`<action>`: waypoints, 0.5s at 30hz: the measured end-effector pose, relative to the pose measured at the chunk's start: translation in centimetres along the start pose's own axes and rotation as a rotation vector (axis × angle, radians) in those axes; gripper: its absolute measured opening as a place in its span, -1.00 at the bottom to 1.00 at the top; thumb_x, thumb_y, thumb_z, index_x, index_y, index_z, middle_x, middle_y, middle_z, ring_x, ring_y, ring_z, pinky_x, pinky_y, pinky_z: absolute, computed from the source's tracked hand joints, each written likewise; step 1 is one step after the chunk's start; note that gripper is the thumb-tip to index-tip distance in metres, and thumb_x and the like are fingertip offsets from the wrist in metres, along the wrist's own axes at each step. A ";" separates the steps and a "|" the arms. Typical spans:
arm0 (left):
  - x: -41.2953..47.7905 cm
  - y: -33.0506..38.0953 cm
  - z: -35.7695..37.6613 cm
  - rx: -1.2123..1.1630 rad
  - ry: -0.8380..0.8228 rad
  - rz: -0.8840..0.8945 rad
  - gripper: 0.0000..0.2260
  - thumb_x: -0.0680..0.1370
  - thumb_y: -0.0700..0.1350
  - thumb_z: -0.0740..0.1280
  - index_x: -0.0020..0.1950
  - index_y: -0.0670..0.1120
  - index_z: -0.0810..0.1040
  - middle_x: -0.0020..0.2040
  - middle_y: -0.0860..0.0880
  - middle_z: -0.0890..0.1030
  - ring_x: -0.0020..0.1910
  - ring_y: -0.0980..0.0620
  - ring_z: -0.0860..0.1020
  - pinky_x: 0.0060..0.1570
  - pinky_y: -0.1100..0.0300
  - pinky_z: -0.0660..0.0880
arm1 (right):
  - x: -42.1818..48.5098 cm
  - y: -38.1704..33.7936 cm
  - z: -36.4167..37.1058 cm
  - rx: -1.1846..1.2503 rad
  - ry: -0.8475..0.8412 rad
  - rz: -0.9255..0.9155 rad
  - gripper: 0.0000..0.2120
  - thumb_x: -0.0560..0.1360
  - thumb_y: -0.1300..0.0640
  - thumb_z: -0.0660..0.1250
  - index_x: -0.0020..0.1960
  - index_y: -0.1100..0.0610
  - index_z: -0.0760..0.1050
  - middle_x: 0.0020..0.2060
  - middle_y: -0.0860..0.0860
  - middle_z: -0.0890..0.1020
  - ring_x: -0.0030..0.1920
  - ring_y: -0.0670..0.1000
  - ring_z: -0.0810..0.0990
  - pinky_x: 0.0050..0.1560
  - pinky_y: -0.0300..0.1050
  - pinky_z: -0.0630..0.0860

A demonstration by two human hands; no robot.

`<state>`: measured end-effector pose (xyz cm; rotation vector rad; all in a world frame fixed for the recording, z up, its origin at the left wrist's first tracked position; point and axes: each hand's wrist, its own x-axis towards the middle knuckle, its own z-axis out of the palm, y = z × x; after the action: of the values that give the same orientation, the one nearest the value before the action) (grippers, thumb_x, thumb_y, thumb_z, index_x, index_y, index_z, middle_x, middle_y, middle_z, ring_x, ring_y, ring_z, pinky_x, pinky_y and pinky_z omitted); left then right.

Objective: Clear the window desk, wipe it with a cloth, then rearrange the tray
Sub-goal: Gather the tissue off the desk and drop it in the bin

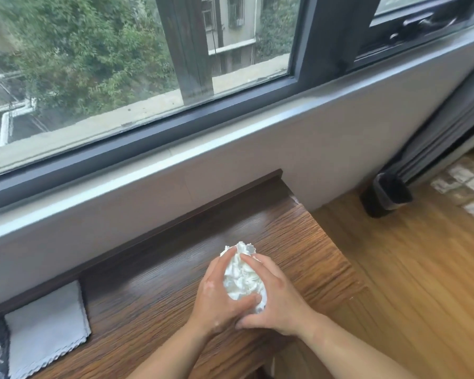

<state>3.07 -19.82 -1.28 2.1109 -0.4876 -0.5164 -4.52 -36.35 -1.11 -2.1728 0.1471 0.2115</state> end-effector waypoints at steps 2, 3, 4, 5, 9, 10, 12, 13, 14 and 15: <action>-0.2 0.3 -0.1 -0.002 -0.032 0.041 -0.12 0.26 0.21 0.55 0.53 0.28 0.28 0.44 0.30 0.34 0.34 0.40 0.33 0.21 0.53 0.24 | -1.1 -0.5 -0.1 0.000 0.042 0.018 0.14 0.12 -0.36 0.60 0.56 -0.34 0.08 0.44 -0.39 0.09 0.51 -0.24 0.12 0.51 -0.18 0.22; -0.3 0.5 -0.1 -0.003 -0.050 0.061 -0.12 0.26 0.21 0.56 0.54 0.26 0.29 0.44 0.30 0.35 0.34 0.43 0.32 0.22 0.51 0.24 | -1.6 -0.7 -0.2 0.001 0.062 0.030 0.14 0.12 -0.35 0.60 0.56 -0.33 0.09 0.45 -0.36 0.11 0.51 -0.24 0.13 0.51 -0.19 0.23; -0.3 0.6 -0.1 -0.005 -0.069 0.080 -0.11 0.25 0.21 0.56 0.55 0.23 0.30 0.45 0.28 0.36 0.35 0.44 0.32 0.24 0.47 0.27 | -2.1 -0.9 -0.2 0.003 0.081 0.042 0.14 0.13 -0.35 0.61 0.57 -0.32 0.10 0.46 -0.34 0.12 0.51 -0.24 0.14 0.50 -0.19 0.24; -0.3 0.9 -0.1 -0.004 -0.089 0.098 -0.10 0.25 0.21 0.56 0.56 0.21 0.30 0.46 0.25 0.37 0.36 0.40 0.34 0.27 0.41 0.30 | -2.7 -1.0 -0.3 0.006 0.102 0.055 0.15 0.12 -0.35 0.61 0.58 -0.30 0.10 0.47 -0.33 0.12 0.51 -0.24 0.15 0.50 -0.19 0.24; -0.3 2.4 0.7 0.004 -0.163 0.158 -0.07 0.23 0.25 0.56 0.56 0.20 0.31 0.48 0.21 0.40 0.39 0.25 0.40 0.29 0.29 0.39 | -5.0 -1.3 -0.9 0.034 0.192 0.102 0.17 0.10 -0.36 0.63 0.57 -0.33 0.11 0.49 -0.29 0.13 0.50 -0.27 0.15 0.48 -0.27 0.21; -0.3 2.9 0.9 0.003 -0.179 0.172 -0.07 0.22 0.25 0.56 0.56 0.21 0.31 0.48 0.21 0.40 0.39 0.25 0.40 0.28 0.30 0.39 | -5.5 -1.2 -1.1 0.044 0.212 0.109 0.17 0.10 -0.35 0.64 0.57 -0.34 0.11 0.49 -0.29 0.13 0.50 -0.29 0.14 0.46 -0.30 0.19; -0.3 4.0 1.6 0.001 -0.206 0.207 -0.08 0.22 0.27 0.55 0.54 0.26 0.30 0.48 0.24 0.39 0.39 0.26 0.39 0.27 0.33 0.37 | -6.6 -1.1 -1.8 0.059 0.259 0.118 0.16 0.09 -0.34 0.65 0.55 -0.38 0.11 0.49 -0.30 0.14 0.49 -0.32 0.14 0.45 -0.34 0.18; -0.2 4.6 2.0 0.001 -0.215 0.226 -0.09 0.21 0.27 0.55 0.53 0.28 0.29 0.47 0.25 0.38 0.39 0.27 0.39 0.27 0.33 0.37 | -7.1 -0.9 -2.2 0.066 0.284 0.120 0.15 0.09 -0.34 0.65 0.54 -0.38 0.12 0.48 -0.31 0.14 0.49 -0.32 0.14 0.46 -0.33 0.19; -0.1 5.2 2.4 0.003 -0.225 0.242 -0.10 0.22 0.27 0.55 0.52 0.31 0.28 0.47 0.26 0.38 0.39 0.27 0.39 0.28 0.31 0.38 | -7.5 -0.7 -2.6 0.074 0.307 0.123 0.15 0.09 -0.35 0.65 0.54 -0.38 0.13 0.48 -0.32 0.15 0.50 -0.31 0.15 0.47 -0.31 0.20; 0.0 5.8 3.0 0.003 -0.235 0.256 -0.10 0.22 0.26 0.56 0.51 0.33 0.27 0.46 0.27 0.38 0.39 0.27 0.40 0.29 0.28 0.40 | -7.9 -0.4 -3.0 0.083 0.328 0.130 0.15 0.08 -0.35 0.65 0.54 -0.37 0.13 0.48 -0.32 0.15 0.50 -0.29 0.16 0.47 -0.29 0.21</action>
<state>0.64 -24.91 2.01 1.9623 -0.8795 -0.6165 -11.92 -38.42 2.54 -2.1026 0.4748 -0.0789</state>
